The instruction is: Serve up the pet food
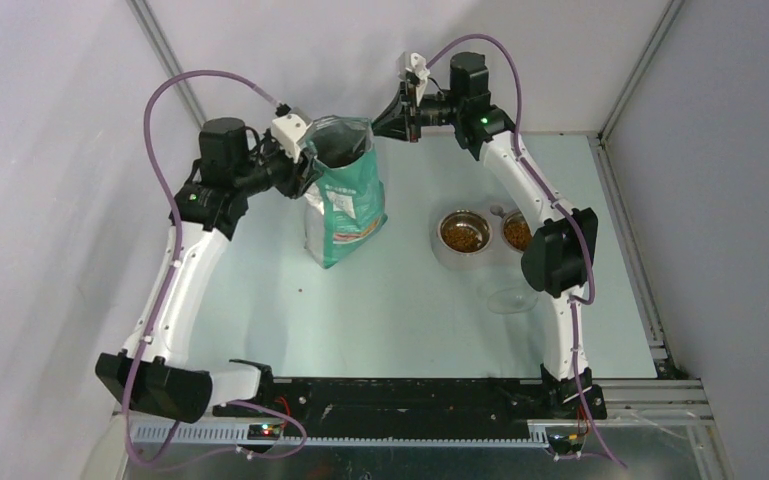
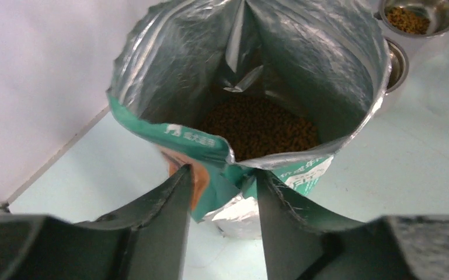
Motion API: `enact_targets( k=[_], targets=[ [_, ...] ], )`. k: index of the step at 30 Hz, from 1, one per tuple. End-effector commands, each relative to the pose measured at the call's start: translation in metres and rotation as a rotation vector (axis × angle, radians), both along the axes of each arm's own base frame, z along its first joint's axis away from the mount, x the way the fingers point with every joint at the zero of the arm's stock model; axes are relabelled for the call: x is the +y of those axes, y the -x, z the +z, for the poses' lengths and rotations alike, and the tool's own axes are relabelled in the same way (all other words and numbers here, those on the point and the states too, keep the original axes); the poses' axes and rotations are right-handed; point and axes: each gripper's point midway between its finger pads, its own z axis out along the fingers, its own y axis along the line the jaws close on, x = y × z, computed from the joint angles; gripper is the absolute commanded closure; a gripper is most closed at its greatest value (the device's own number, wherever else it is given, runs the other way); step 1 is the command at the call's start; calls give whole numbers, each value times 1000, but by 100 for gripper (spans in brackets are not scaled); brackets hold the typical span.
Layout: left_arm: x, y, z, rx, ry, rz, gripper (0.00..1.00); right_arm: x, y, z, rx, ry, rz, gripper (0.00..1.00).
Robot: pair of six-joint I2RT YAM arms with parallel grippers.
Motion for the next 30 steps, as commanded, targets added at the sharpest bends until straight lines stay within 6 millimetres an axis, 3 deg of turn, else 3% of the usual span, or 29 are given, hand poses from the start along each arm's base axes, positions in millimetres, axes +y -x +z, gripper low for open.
enact_targets(
  k=[1, 2, 5, 10, 15, 20, 25, 30],
  targets=[
    [-12, -5, 25, -66, 66, -40, 56, -2, 3, 31, -58, -38, -12, 93],
    [-13, -3, 26, -66, 65, -50, 63, -3, 2, 31, -56, -39, -18, 99],
    [-12, 6, 28, -75, 43, -68, 82, -7, -1, 34, -39, -45, -39, 100],
    [7, 15, 34, -101, 23, -13, 98, -30, -12, 37, 27, -53, -116, 100],
    [24, 25, 41, -129, 26, 34, 100, -64, 2, 41, 80, -23, -154, 100],
    [27, 22, 44, -129, 34, 37, 100, -83, 38, 50, 107, -4, -148, 100],
    [20, 17, 49, -120, 58, 3, 100, -86, 70, 47, 129, 9, -114, 100],
    [16, 11, 43, -92, 57, -27, 100, -80, 80, 39, 108, 31, -77, 100]
  ],
)
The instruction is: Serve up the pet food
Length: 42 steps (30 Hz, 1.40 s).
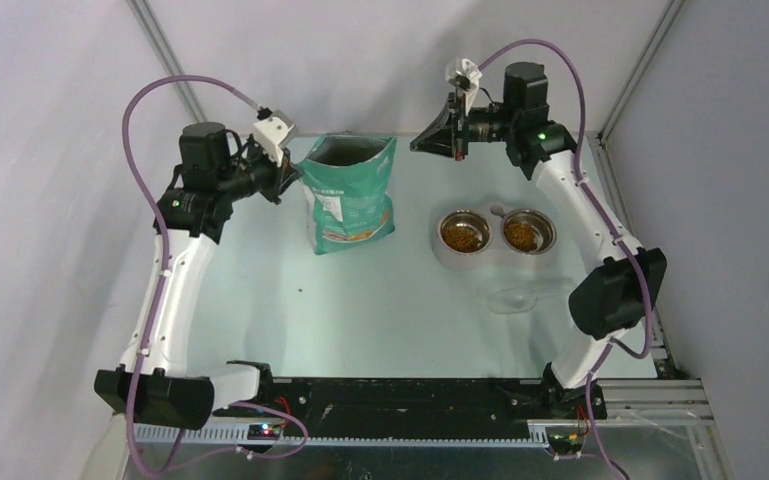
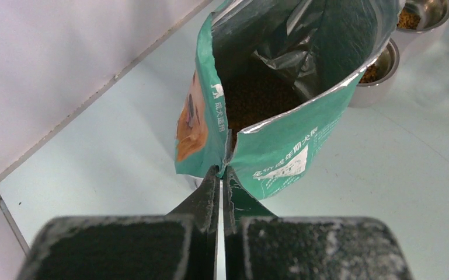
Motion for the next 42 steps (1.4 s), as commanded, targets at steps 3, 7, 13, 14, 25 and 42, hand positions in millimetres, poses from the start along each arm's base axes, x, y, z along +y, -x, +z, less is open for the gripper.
enact_targets(
  k=[3, 7, 13, 14, 25, 42],
  targets=[
    [-3, -8, 44, -142, 9, -45, 100, 2, 13, 19, -131, -6, 45, 98],
    [-3, -8, 45, -143, 0, -52, 100, 5, -4, 12, -200, 25, 38, 54],
    [-2, -5, 39, -131, -22, -63, 100, 23, -23, 3, -238, 45, 77, 31],
    [-2, -5, 39, -134, -30, -63, 100, 28, -23, 2, -244, 48, 85, 31],
    [9, -12, 34, -136, -63, -3, 100, 60, -14, 2, -217, 3, 197, 64],
    [23, -6, 35, -141, 16, 59, 99, 23, 8, 32, -176, 13, 90, 100]
  ],
)
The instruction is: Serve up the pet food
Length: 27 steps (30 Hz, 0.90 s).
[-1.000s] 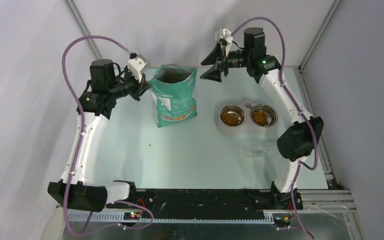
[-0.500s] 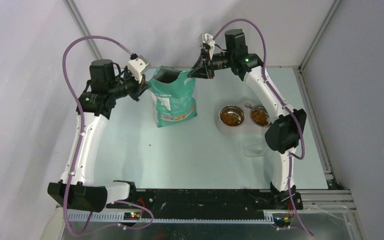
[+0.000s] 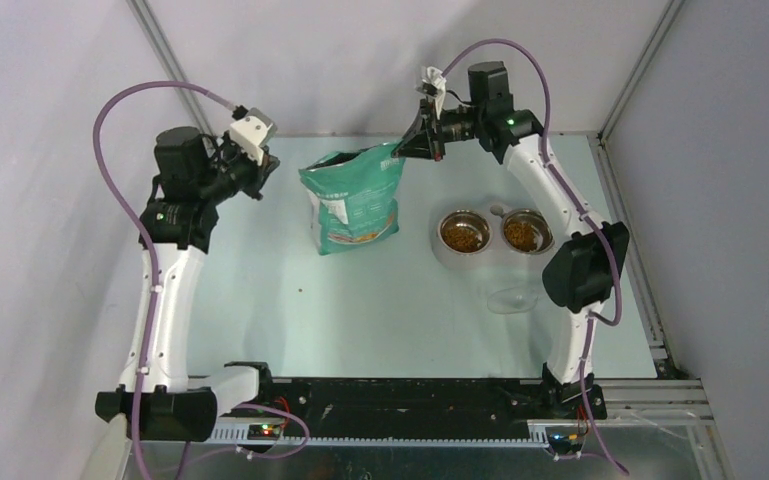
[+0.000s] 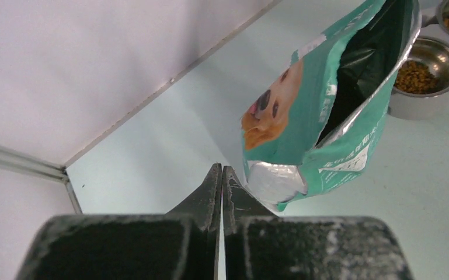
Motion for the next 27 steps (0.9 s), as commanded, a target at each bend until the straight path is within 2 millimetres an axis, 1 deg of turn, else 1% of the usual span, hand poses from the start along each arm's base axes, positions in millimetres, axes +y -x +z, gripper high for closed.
enact_targets(
  k=[1, 2, 3, 4, 6, 7, 9, 11, 12, 13, 14, 16, 17, 19, 20, 21, 22, 23, 24, 25, 26, 27],
  targets=[
    [-24, 4, 14, -2, 62, -97, 94, -4, 35, 63, -138, -57, 15, 100],
    [-31, 8, 16, 3, 63, -138, 73, 0, 40, 61, -130, -55, 27, 100],
    [-38, 13, 17, 14, 53, -171, 60, 2, 43, 59, -122, -53, 32, 100],
    [-44, 18, 20, 17, 55, -204, 42, 5, 47, 59, -119, -53, 42, 100],
    [-53, 27, 23, 18, 34, -251, 28, 9, 52, 57, -116, -50, 51, 100],
    [-57, 33, 24, 21, 13, -274, 26, 9, 52, 55, -110, -48, 49, 100],
    [-58, 38, 26, 33, -19, -288, 23, 9, 52, 54, -104, -47, 43, 100],
    [-54, 42, 28, 57, -51, -283, 21, 9, 52, 55, -107, -46, 38, 100],
    [-49, 49, 20, 96, -90, -284, 20, 9, 52, 55, -109, -46, 35, 100],
    [-47, 49, 26, 91, -118, -286, 19, 8, 51, 56, -110, -45, 31, 100],
    [-44, 56, 20, 127, -161, -309, 19, 7, 51, 57, -114, -45, 26, 100],
    [-40, 64, 12, 167, -205, -335, 19, 5, 48, 58, -119, -46, 16, 100],
    [-40, 65, 10, 173, -207, -337, 18, 4, 47, 58, -119, -46, 13, 100],
    [-44, 59, 9, 170, -163, -311, 17, 2, 45, 59, -121, -47, 8, 100],
    [-48, 50, 10, 129, -150, -305, 16, 2, 44, 60, -122, -48, 8, 100],
    [-49, 46, 10, 127, -124, -277, 15, 2, 44, 60, -122, -48, 9, 100],
    [-55, 36, 10, 85, -116, -279, 14, 2, 44, 61, -122, -50, 9, 100],
    [-58, 32, 8, 79, -112, -274, 13, 3, 44, 62, -124, -53, 11, 100],
    [-64, 24, 4, 64, -117, -280, 13, 3, 44, 63, -122, -56, 11, 100],
    [-71, 16, 5, 47, -112, -286, 13, 3, 44, 63, -117, -56, 12, 100],
    [-74, 12, 1, 49, -106, -282, 13, 3, 43, 64, -121, -58, 11, 100],
    [-80, 6, 4, 29, -90, -285, 13, 3, 43, 64, -120, -59, 11, 100]
  ],
)
